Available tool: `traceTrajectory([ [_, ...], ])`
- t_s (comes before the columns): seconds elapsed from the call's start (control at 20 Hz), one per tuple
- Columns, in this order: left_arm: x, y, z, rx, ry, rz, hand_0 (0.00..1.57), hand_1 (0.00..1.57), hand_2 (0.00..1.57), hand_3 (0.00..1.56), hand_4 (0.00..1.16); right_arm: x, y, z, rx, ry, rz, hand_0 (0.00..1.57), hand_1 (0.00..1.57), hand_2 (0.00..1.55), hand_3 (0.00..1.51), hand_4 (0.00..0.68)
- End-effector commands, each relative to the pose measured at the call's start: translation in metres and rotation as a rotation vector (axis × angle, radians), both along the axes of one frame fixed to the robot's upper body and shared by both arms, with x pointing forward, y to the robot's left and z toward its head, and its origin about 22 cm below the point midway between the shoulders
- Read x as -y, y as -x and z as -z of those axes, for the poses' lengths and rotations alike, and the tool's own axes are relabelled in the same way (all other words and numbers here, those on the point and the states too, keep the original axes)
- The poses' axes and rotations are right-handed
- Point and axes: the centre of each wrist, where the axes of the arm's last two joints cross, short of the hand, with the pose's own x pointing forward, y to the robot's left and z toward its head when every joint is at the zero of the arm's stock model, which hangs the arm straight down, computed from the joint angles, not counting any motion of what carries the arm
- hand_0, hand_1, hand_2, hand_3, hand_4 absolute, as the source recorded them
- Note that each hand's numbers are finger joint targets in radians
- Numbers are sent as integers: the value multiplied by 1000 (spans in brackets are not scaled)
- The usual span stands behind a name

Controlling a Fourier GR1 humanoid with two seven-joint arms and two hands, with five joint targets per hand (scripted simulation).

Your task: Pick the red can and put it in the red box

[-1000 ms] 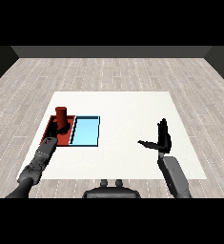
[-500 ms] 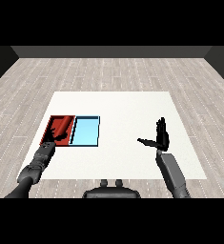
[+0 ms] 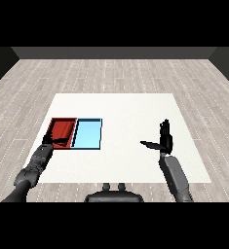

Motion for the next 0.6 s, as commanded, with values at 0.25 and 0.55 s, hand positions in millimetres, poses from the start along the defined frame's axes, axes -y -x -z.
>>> traceTrajectory([
  [0.25, 7, -34, -42, 469, 58, 138, 1396, 1396, 1288, 0, 0, 8, 6, -1, 39, -19, -48, 0, 0, 0, 0, 0],
  [0.55, 28, -30, -35, 732, 278, 353, 0, 0, 0, 0, 0, -5, 15, -13, 63, 5, -130, 0, 0, 0, 0, 0],
])
